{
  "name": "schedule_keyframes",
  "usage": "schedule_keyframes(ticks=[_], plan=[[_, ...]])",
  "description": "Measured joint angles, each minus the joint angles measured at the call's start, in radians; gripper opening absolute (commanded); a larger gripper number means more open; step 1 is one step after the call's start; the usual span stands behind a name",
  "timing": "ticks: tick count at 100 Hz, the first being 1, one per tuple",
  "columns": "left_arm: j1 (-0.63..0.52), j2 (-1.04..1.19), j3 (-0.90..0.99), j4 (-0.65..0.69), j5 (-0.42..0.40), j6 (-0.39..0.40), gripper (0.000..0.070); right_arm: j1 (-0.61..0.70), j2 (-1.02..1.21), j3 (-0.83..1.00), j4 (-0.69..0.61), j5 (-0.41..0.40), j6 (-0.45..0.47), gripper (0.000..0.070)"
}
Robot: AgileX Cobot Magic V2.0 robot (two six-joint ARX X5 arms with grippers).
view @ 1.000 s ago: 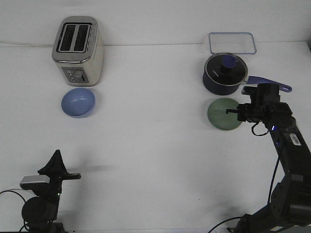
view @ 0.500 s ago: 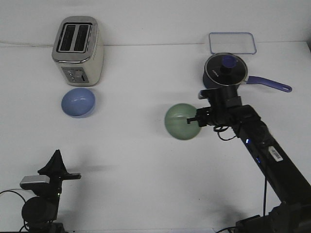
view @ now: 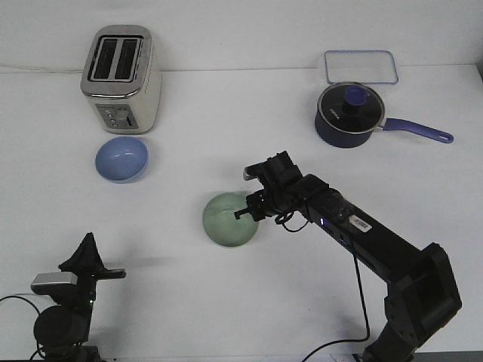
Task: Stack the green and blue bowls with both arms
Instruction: 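Carry the green bowl with the right gripper to the table center and set it down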
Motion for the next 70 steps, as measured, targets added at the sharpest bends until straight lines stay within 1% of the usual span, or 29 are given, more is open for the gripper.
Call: schedule_keyframes(ticks=[23, 42, 70], plan=[[0.0, 0.0, 0.0, 0.0, 0.0, 0.0, 0.0011, 0.006, 0.031, 0.0, 0.006, 0.005, 0.016, 0.0], [0.0, 0.0, 0.0, 0.0, 0.0, 0.0, 0.0011, 0.01, 0.032, 0.0, -0.006, 0.063, 0.016, 0.0], [0.0, 0.0, 0.0, 0.0, 0.0, 0.0, 0.0011, 0.013, 0.032, 0.0, -0.008, 0.071, 0.016, 0.0]])
